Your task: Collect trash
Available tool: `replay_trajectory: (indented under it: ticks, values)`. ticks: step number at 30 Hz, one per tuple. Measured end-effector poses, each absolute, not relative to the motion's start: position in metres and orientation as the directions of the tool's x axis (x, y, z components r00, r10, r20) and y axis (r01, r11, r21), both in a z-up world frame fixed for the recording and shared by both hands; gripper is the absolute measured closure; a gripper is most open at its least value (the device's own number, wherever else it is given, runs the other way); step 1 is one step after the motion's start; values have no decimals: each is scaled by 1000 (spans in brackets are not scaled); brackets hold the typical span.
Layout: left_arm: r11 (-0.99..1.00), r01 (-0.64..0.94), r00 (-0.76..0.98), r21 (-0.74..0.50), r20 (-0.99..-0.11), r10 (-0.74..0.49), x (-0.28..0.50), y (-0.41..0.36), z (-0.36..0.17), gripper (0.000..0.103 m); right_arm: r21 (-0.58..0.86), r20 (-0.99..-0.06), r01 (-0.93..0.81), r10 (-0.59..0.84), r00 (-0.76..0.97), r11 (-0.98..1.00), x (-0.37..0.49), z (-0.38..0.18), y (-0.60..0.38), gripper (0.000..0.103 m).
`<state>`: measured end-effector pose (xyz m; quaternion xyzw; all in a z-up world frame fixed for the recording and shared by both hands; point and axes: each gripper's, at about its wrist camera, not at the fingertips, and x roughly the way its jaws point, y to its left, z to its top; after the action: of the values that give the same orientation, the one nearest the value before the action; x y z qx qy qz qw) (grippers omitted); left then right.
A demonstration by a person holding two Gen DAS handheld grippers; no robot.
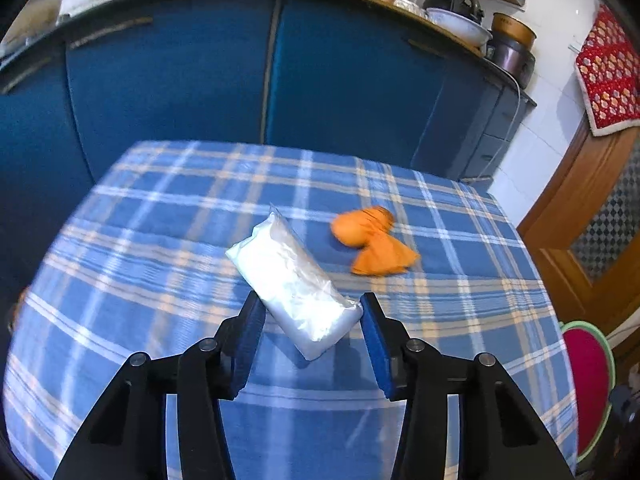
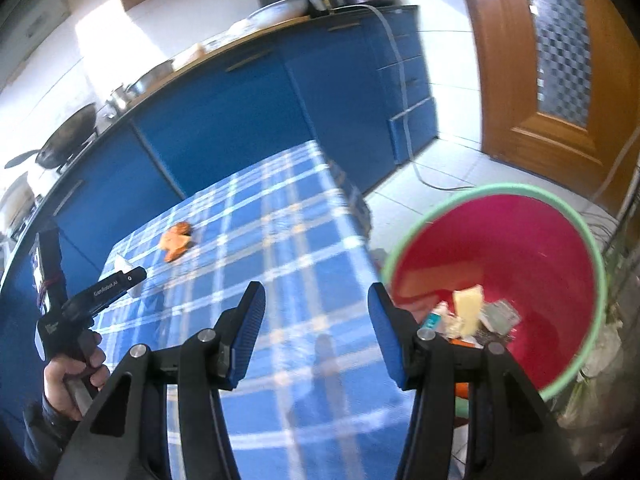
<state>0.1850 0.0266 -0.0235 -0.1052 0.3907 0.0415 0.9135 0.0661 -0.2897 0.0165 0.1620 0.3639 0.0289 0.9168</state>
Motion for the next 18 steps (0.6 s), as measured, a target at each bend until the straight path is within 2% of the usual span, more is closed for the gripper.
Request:
replay_trajectory:
  ticks: [8, 18]
  values:
    - [965, -199, 707, -170, -706, 22, 184, 73, -24, 54, 275, -669, -46, 226, 708, 960, 101, 24, -226, 47]
    - [958, -256, 716, -126, -691, 101, 183, 101, -28, 54, 199, -688, -200, 283, 668, 959, 156, 16, -140, 47]
